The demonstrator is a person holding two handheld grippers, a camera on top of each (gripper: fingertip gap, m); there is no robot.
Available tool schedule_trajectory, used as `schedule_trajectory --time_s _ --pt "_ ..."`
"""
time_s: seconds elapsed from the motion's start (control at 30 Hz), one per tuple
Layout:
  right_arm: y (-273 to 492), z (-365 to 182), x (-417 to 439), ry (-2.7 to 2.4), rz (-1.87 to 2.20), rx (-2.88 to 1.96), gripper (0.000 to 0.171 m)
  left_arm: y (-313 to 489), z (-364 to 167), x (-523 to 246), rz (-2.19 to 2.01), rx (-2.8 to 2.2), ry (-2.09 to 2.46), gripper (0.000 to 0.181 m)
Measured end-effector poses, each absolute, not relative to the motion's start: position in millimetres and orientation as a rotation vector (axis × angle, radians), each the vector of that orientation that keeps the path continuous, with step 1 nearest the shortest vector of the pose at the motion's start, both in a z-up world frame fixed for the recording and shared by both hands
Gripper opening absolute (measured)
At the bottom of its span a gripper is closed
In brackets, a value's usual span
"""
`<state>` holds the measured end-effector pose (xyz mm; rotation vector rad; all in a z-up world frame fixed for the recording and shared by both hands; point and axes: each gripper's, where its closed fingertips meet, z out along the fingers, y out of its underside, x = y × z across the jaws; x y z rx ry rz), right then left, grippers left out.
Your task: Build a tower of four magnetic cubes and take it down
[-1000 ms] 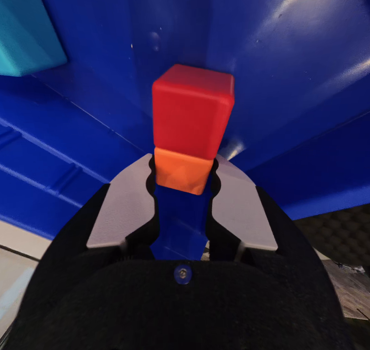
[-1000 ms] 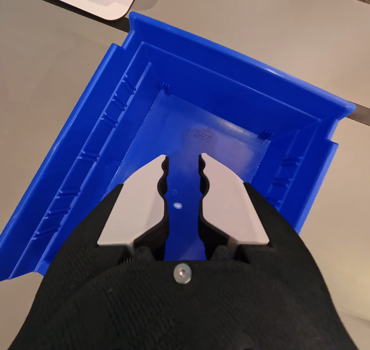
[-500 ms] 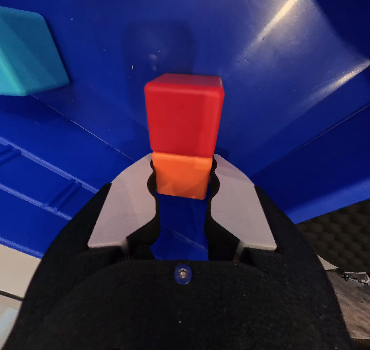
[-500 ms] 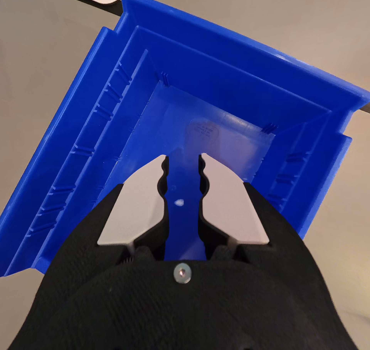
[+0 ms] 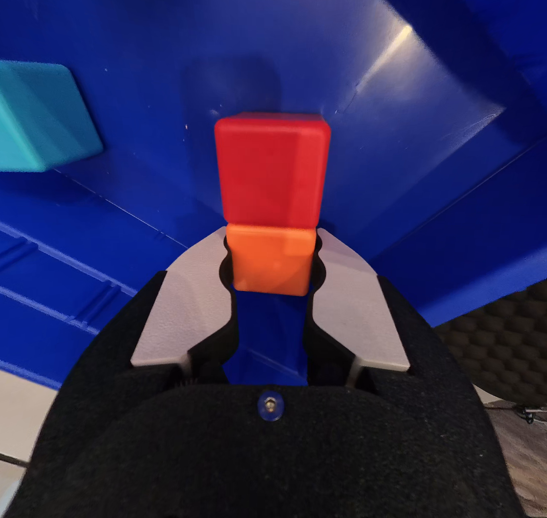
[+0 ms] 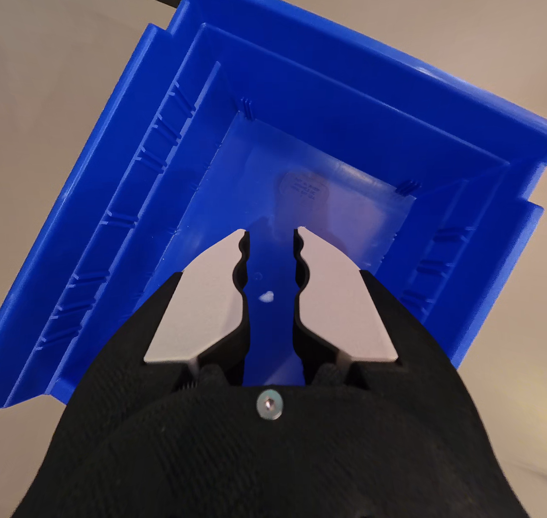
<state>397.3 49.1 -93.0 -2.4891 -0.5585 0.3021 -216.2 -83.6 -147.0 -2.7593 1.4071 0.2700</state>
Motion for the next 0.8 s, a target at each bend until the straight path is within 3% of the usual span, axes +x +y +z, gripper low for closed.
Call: schedule_trajectory --time_s 0.4,0.53,0.7,0.8 --pt "52 -74 375 -0.58 0.356 -2.412 0.031 -67 -86 -203 0.439 -2.55 1.356 0.05" --pt "52 -14 313 -0.591 0.62 -2.145 0.03 -56 -33 -168 0.434 -2.394 1.318 0.05" --pt "7 81 196 -0.563 1.266 -1.684 0.043 -47 12 -76 0.282 -2.116 1.308 0.05" --pt "-19 88 145 -0.563 1.422 -1.646 0.052 -44 20 -29 0.203 -2.001 1.275 0.05"
